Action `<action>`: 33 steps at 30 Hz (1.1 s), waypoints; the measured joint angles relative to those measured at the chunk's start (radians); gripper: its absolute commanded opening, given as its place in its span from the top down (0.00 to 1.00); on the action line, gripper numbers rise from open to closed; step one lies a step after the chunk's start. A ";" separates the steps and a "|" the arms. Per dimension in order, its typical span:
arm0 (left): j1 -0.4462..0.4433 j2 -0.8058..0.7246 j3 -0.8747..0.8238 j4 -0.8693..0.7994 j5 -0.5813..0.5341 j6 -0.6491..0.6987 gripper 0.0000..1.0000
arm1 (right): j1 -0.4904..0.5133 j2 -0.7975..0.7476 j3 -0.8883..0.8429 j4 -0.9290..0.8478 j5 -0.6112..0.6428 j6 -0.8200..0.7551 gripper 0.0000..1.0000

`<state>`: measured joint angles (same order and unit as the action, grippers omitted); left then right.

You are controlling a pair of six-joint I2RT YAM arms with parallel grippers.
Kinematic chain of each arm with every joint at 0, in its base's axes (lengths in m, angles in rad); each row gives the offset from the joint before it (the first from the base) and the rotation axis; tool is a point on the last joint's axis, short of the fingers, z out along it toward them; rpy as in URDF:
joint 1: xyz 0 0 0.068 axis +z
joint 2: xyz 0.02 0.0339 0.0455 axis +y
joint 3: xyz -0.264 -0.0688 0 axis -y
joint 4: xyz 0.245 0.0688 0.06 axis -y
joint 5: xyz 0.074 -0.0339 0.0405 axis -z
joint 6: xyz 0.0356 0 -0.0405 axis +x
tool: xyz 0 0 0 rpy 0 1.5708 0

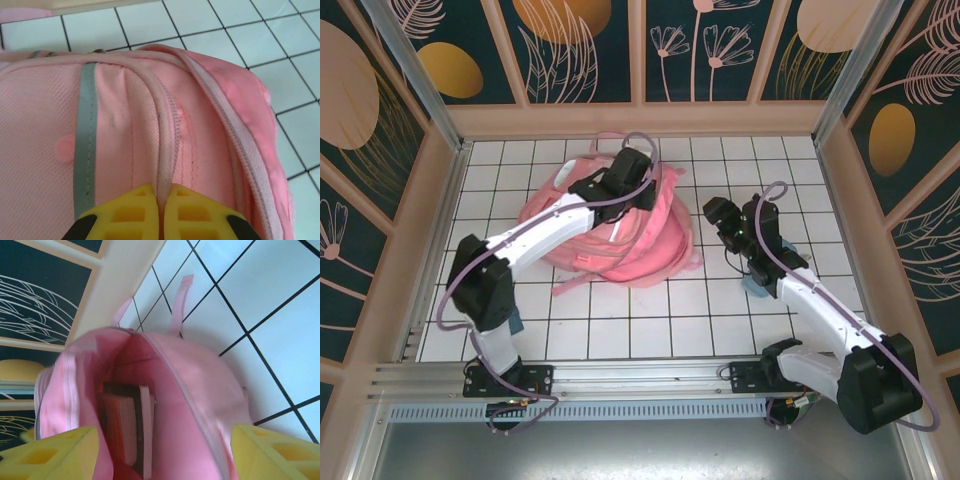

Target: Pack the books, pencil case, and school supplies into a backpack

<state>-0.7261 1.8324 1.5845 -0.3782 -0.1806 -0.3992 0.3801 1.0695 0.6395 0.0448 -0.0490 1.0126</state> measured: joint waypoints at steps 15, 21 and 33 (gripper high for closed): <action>0.045 0.225 0.293 0.007 0.097 -0.067 1.00 | 0.241 0.014 0.012 -0.129 0.069 -0.367 0.56; 0.063 0.278 0.344 -0.028 0.195 -0.066 1.00 | 0.432 0.169 0.013 -0.089 0.084 -0.470 0.57; 0.109 0.338 0.424 -0.084 0.364 -0.057 1.00 | 0.626 0.569 0.156 0.040 0.201 -0.472 0.69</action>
<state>-0.6170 2.1700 2.0087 -0.4618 0.1833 -0.4564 1.0065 1.6386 0.7952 0.0849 0.1516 0.5404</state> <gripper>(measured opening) 0.081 0.321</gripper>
